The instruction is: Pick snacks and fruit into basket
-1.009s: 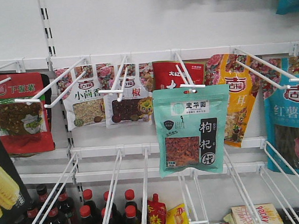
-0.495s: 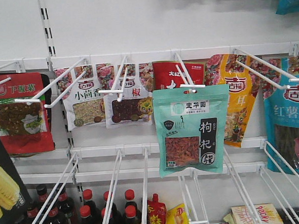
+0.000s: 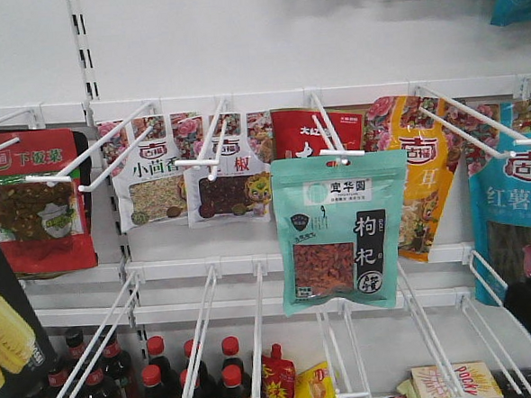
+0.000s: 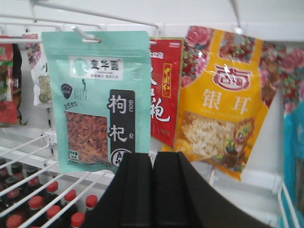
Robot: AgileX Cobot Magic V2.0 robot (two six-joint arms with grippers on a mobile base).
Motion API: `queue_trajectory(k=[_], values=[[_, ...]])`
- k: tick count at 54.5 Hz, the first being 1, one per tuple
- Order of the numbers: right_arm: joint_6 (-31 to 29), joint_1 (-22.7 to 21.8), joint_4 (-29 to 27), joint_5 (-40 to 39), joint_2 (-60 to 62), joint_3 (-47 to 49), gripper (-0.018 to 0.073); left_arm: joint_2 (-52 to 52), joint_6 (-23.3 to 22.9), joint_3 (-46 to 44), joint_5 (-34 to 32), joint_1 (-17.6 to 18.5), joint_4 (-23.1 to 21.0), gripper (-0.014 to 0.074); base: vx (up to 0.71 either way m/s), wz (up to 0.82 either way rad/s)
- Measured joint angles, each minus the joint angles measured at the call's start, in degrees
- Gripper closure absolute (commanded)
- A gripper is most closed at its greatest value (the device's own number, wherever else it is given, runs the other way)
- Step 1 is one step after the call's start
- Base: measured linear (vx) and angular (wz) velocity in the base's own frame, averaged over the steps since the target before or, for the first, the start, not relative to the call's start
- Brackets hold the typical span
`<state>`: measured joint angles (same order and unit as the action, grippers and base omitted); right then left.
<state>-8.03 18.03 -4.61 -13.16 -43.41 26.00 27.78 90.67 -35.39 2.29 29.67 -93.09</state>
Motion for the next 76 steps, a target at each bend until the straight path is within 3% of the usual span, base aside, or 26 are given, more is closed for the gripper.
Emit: queue_trajectory(k=[9, 19, 28, 32, 44, 51, 59, 76], values=[[-10.8, 1.6, -0.7, -6.4, -5.8, 0.0, 0.0549, 0.0, 0.0, 0.0, 0.0, 0.0, 0.0, 0.0603, 0.0, 0.0], [-14.5, 1.6, -14.3, -10.7, -11.9, 0.0, 0.0547, 0.0, 0.0, 0.0, 0.0, 0.0, 0.0, 0.0603, 0.0, 0.0], [-18.2, 1.6, -29.4, -20.6, -14.7, 0.0, 0.0547, 0.0, 0.0, 0.0, 0.0, 0.0, 0.0, 0.0603, 0.0, 0.0], [-18.6, 1.6, -33.3, -23.2, -14.9, 0.0, 0.0547, 0.0, 0.0, 0.0, 0.0, 0.0, 0.0, 0.0603, 0.0, 0.0], [-18.9, -0.9, -33.7, -24.9, -15.0, 0.4, 0.0547, 0.0, 0.0, 0.0, 0.0, 0.0, 0.0, 0.0603, 0.0, 0.0], [-14.5, -5.4, -34.9, -23.5, -15.0, 0.6, 0.0547, 0.0, 0.0, 0.0, 0.0, 0.0, 0.0, 0.0603, 0.0, 0.0], [-2.9, -8.0, -33.3, -17.0, -15.0, 0.6, 0.0547, 0.0, 0.0, 0.0, 0.0, 0.0, 0.0, 0.0603, 0.0, 0.0], [24.9, -8.1, -10.2, -9.4, -15.0, 0.6, 0.0547, 0.0, 0.0, 0.0, 0.0, 0.0, 0.0, 0.0603, 0.0, 0.0]])
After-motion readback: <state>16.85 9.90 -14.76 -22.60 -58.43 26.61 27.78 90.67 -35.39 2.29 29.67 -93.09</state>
